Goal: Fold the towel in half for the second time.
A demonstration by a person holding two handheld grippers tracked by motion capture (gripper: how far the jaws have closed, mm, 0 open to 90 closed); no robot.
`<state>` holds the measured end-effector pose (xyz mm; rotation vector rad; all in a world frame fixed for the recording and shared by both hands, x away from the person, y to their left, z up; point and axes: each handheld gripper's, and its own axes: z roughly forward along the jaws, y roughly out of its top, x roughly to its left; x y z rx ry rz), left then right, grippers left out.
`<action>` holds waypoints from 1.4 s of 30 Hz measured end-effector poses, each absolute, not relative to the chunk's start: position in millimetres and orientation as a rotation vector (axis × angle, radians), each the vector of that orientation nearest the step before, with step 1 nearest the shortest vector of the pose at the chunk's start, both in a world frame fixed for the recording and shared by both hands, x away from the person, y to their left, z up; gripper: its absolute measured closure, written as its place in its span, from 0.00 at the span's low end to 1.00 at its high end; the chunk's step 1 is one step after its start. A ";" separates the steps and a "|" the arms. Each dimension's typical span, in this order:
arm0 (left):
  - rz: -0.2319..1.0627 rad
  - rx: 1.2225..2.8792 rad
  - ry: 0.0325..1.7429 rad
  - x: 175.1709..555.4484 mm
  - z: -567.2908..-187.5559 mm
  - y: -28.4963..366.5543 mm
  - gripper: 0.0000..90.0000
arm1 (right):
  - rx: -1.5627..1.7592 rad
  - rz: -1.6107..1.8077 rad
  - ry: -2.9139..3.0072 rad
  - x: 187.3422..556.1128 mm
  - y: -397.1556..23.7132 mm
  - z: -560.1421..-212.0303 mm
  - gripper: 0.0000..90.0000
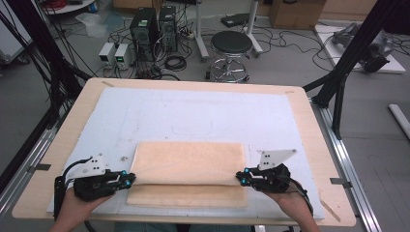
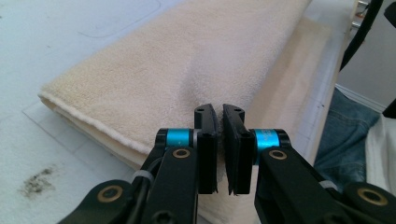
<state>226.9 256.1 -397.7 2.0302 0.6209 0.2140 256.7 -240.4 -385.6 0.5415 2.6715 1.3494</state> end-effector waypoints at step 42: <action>0.301 2.047 0.733 275.6 -408.5 248.5 0.58 | 0.784 1.265 2.559 300.5 -246.8 -399.7 0.54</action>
